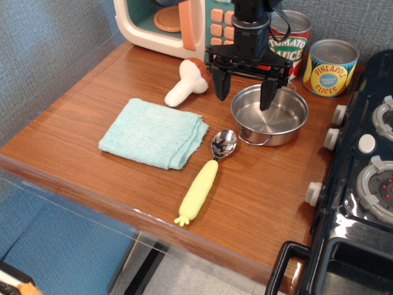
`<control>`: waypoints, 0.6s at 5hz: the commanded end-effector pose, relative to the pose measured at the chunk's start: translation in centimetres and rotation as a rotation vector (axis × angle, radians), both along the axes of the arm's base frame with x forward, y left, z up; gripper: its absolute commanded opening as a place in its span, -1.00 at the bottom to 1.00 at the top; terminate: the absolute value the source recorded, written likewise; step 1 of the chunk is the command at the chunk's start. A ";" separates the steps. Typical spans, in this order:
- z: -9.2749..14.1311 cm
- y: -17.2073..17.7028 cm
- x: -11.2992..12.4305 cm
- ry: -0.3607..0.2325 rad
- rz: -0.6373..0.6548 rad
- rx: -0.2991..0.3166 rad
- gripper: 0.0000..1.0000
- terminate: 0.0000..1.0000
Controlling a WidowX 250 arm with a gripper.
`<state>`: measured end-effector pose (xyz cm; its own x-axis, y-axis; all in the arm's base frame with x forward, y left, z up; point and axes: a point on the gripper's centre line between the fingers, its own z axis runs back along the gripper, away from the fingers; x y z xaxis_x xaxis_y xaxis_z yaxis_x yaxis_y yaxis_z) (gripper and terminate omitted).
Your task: Pick up silver pot to the right of mushroom, move it left.
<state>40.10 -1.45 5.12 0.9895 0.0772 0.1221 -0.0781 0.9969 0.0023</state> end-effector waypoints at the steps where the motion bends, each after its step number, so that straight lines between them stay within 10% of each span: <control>1: 0.5 2.4 1.4 -0.065 0.065 0.027 1.00 -1.00; 3: -2.4 2.4 2.2 -0.022 0.074 0.018 1.00 -1.00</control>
<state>41.77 0.60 1.30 0.9832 0.1483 0.1061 -0.1515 0.9882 0.0224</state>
